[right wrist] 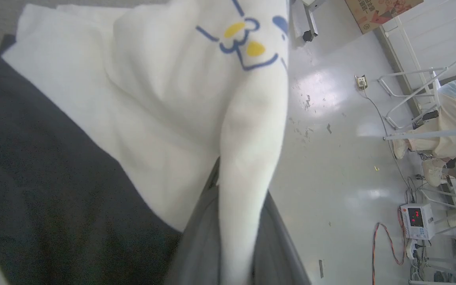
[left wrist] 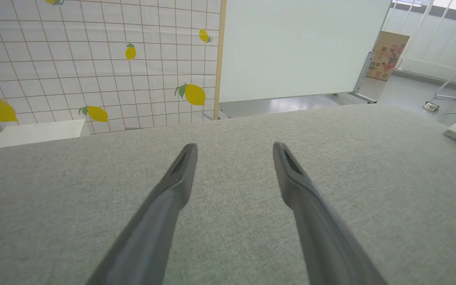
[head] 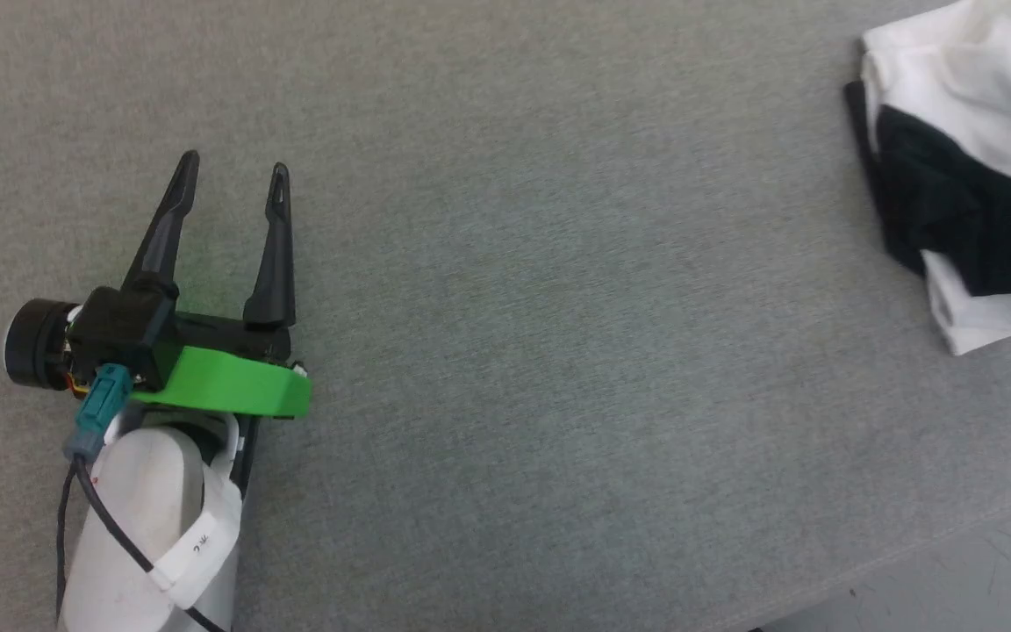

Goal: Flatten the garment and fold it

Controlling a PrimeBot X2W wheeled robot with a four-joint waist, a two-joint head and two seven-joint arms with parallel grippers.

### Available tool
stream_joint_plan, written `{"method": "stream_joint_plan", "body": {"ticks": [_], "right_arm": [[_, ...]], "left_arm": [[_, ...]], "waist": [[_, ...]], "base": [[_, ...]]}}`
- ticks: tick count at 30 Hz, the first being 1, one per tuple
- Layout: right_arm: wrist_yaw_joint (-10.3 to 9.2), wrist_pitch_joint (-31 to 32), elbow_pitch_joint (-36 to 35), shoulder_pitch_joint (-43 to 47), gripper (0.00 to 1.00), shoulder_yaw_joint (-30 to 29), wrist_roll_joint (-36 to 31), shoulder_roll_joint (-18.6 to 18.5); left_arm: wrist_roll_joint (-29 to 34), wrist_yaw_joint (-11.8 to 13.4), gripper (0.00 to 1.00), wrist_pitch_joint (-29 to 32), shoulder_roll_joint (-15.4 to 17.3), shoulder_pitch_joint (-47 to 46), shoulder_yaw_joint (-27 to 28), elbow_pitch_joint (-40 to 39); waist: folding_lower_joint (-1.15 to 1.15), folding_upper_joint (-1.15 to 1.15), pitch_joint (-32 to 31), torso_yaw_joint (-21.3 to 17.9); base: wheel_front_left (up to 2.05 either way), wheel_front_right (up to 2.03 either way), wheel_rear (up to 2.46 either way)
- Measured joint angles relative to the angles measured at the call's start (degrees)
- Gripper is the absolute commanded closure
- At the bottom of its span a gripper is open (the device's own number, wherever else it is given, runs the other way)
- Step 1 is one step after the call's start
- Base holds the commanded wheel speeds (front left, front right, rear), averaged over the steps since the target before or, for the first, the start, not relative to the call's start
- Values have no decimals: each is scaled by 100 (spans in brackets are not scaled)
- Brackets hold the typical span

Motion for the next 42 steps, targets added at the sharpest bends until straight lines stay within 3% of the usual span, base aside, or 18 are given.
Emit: {"method": "stream_joint_plan", "body": {"ticks": [3,5,13,21,27,34,42], "right_arm": [[0,-119,319,-140,100,-257,-164,10],[0,-268,478,-187,0,-335,-287,22],[0,-983,722,-213,0,-615,-480,54],[0,-1759,-147,597,0,-691,337,277],[0,-2029,-1389,1521,0,-647,1077,747],[-1,-2179,-2753,2632,0,-431,1404,1346],[-1,-2407,-3267,3502,0,-437,1583,2038]], "left_arm": [[0,9,0,0,27,-1,4,-32],[-5,13,0,-1,27,-1,3,-43],[-116,66,0,-146,-101,30,-22,244],[-372,136,0,-244,-360,360,-35,697],[-424,185,0,-261,-453,545,-12,742],[-503,191,0,-266,-526,814,-18,851],[-567,190,0,-267,-553,996,-43,1031]], "waist": [[0,0,118,86],[0,0,152,169],[0,0,-110,365],[0,0,-988,614],[0,0,-1524,887],[0,0,-2031,1306],[0,0,-2419,1811]], "base": [[0,0,0],[0,0,0],[0,0,0],[0,0,0],[0,0,0],[0,0,0],[0,0,0]]}}
